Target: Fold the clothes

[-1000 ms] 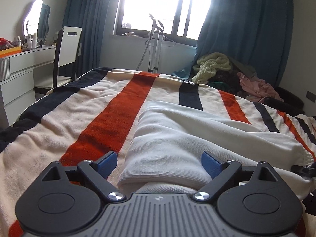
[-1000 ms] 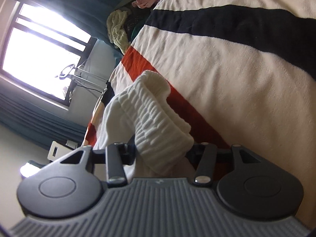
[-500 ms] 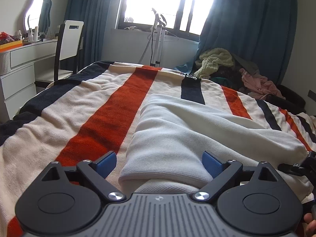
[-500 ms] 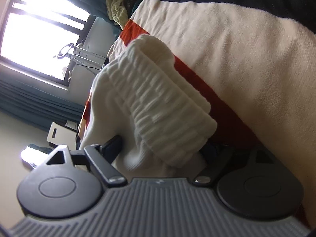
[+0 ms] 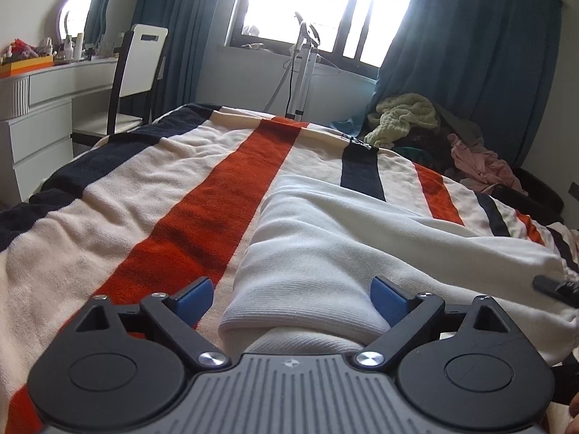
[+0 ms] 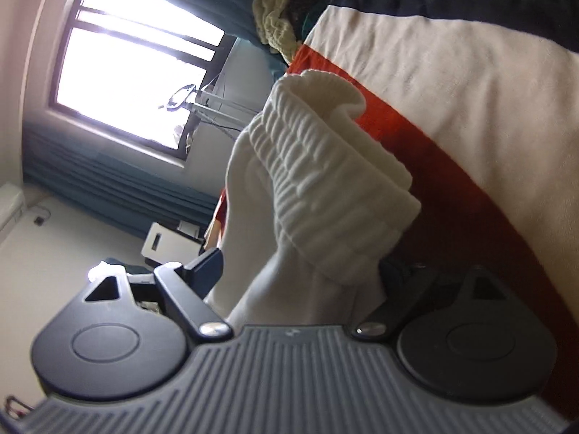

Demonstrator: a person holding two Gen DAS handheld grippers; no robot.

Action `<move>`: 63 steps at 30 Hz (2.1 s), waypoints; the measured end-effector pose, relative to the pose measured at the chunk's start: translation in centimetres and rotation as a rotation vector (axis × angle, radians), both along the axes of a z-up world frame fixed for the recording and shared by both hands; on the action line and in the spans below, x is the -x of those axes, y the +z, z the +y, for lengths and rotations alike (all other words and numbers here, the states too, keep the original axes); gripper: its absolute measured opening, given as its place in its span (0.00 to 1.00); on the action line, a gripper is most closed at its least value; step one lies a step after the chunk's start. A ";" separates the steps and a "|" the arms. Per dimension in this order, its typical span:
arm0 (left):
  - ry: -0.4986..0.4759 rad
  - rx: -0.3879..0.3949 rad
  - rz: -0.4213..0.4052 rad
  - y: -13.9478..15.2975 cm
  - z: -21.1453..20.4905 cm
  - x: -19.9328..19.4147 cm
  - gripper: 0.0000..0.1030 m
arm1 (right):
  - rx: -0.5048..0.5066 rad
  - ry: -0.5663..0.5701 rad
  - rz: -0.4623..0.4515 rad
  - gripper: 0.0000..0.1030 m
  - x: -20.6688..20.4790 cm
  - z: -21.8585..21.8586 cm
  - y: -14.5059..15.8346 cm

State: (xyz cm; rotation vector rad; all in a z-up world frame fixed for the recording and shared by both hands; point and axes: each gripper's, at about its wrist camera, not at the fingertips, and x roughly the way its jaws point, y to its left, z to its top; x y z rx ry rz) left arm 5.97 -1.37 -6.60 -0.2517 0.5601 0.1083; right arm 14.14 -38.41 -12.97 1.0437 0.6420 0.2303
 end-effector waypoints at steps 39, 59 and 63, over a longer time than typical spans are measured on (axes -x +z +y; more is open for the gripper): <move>-0.018 0.667 0.126 -5.2 6.7 -2.8 0.73 | 0.019 -0.052 0.076 0.49 0.6 0.0 -1.2; -0.246 0.750 -0.081 2.4 1.6 -1.3 0.50 | 0.041 -0.174 -0.192 0.25 5.5 -4.5 8.7; -0.314 0.736 -0.098 5.2 -3.6 -4.9 0.50 | 0.025 -0.229 -0.183 0.25 4.0 -8.6 11.1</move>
